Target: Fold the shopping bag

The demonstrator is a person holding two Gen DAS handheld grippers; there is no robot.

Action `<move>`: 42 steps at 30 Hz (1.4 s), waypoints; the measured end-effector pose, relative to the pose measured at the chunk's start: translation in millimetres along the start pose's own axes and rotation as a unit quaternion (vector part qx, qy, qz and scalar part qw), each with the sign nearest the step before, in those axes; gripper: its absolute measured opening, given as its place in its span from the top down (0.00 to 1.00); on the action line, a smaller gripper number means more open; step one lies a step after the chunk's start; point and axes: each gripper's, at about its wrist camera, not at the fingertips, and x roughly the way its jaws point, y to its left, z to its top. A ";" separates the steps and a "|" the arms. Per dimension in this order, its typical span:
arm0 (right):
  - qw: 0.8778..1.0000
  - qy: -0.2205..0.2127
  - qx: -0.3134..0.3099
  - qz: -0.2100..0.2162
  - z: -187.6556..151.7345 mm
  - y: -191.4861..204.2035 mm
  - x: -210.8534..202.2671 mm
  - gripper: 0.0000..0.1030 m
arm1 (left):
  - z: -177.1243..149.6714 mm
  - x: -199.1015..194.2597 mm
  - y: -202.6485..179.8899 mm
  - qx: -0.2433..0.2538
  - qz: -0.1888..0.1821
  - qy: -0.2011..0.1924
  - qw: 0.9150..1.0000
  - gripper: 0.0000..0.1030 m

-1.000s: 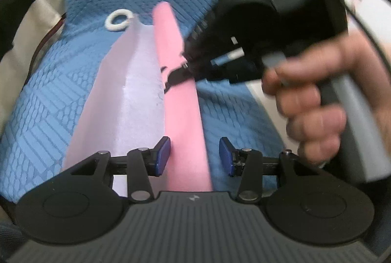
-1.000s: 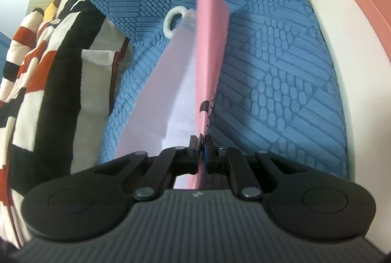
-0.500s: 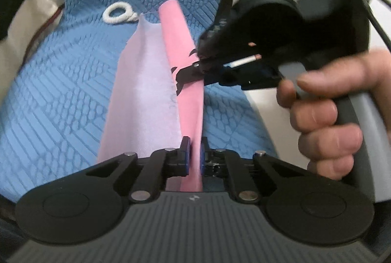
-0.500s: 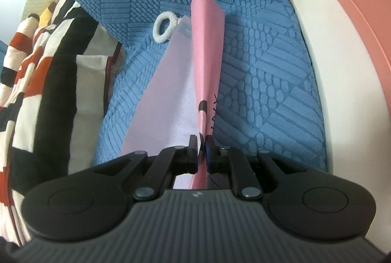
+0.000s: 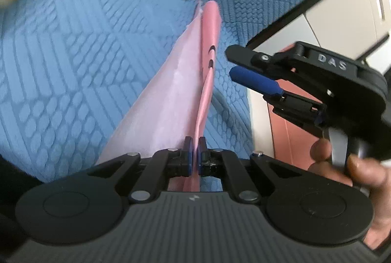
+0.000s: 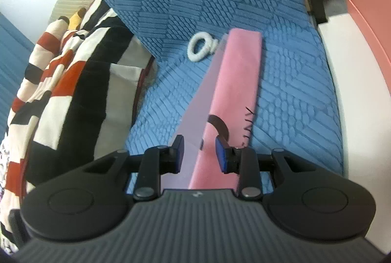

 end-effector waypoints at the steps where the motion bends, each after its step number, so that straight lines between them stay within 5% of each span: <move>1: 1.000 -0.002 -0.006 -0.004 -0.9 2.2 1.1 0.69 | 0.9 0.7 3.5 -0.010 -0.004 0.004 1.000 0.95; 5: 0.999 0.007 -0.038 -0.014 -3.9 9.6 9.4 0.85 | 0.2 -0.7 8.6 -0.034 -0.018 0.014 0.999 0.94; 17: 0.993 0.040 -0.090 -0.060 -15.0 11.4 32.7 0.85 | 1.6 -3.0 2.0 -0.018 -0.010 0.010 1.000 0.94; 42: 0.991 0.058 -0.100 -0.070 -16.2 10.3 42.4 0.90 | 11.8 -53.0 -20.3 0.065 0.002 -0.051 0.997 0.90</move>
